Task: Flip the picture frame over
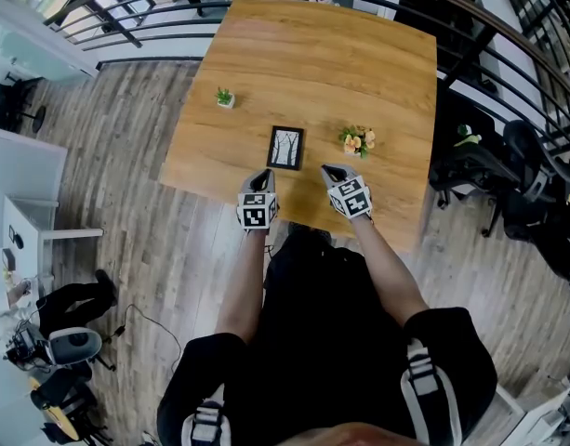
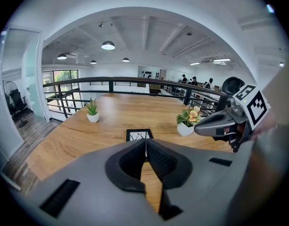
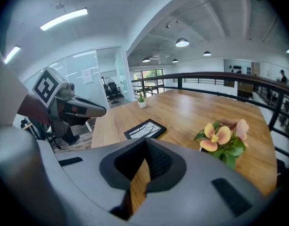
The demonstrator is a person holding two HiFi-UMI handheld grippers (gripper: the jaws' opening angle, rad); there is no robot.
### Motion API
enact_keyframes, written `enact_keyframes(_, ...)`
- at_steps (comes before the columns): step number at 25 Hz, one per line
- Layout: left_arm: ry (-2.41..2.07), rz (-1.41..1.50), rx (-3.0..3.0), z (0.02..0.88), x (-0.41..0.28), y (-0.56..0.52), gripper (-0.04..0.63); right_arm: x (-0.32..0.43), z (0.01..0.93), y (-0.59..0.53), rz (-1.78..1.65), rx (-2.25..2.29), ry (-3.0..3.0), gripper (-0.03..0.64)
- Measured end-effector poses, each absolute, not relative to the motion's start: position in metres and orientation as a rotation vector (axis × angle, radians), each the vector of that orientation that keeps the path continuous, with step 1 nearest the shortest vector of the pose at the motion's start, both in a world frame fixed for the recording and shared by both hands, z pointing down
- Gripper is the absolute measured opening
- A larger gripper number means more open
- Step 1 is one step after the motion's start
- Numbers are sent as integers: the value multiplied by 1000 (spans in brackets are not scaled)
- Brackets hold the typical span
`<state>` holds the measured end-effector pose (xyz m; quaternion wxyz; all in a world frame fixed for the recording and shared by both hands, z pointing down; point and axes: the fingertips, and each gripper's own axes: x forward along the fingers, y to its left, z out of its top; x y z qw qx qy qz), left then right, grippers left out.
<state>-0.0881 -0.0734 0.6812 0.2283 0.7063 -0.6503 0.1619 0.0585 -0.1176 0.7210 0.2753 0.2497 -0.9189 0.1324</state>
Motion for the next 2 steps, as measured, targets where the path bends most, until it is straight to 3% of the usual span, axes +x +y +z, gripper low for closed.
enact_keyframes(2, -1789, 448, 1944, 683, -85, -75, 28, 62, 722, -120, 358, 676, -2474, 8)
